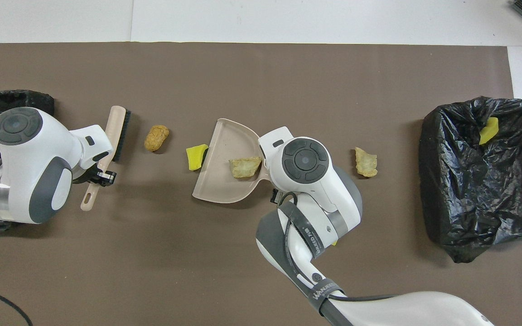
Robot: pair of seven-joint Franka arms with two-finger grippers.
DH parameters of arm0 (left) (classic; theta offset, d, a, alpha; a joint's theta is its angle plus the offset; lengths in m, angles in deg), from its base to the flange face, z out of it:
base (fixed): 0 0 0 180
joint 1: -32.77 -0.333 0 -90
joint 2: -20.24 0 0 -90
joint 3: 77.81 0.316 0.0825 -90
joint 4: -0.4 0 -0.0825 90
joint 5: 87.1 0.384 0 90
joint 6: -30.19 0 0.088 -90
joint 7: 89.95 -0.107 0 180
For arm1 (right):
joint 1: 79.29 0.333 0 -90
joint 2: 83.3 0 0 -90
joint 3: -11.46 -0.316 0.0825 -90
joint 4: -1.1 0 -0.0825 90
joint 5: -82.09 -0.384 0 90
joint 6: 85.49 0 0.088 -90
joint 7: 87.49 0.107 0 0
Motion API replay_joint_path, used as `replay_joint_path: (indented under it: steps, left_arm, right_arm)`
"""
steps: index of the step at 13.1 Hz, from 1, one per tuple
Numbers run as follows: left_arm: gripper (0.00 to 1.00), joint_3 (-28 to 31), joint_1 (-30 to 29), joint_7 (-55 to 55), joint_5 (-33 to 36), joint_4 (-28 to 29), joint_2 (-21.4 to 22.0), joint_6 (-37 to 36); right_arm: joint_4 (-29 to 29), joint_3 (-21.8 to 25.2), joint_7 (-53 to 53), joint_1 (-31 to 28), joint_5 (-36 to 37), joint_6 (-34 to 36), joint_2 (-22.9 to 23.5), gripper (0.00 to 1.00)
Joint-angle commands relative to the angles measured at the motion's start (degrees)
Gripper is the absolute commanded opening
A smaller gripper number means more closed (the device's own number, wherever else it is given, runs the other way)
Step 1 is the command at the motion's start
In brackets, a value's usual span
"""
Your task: Sweep and dump trash in bin
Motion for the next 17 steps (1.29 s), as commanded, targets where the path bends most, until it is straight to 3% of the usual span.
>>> replay_joint_path:
  steps: [1, 5, 12, 17]
  left_arm:
    - [0.00, -1.38, 0.85, -2.27, 0.65, 0.14, 0.18, -0.10]
    - [0.00, -1.39, 7.70, -2.36, -6.28, 3.05, 1.94, 0.08]
    - [0.00, -1.21, 21.68, 2.80, -10.77, 8.68, 6.78, -0.01]
    - [0.00, -0.69, 21.87, 7.31, -10.87, 7.01, 6.34, -2.63]
  right_arm:
    - [0.01, -0.28, 1.85, -0.35, 1.32, 1.94, -0.04, 0.00]
    - [0.01, -0.37, 1.85, -0.17, 2.55, 3.88, -0.48, 0.00]
    - [-0.34, -0.37, 1.85, 0.09, 2.55, 3.88, -0.48, 0.00]
    - [-0.42, -0.46, 1.24, -0.52, 2.38, 4.06, -1.17, 0.00]
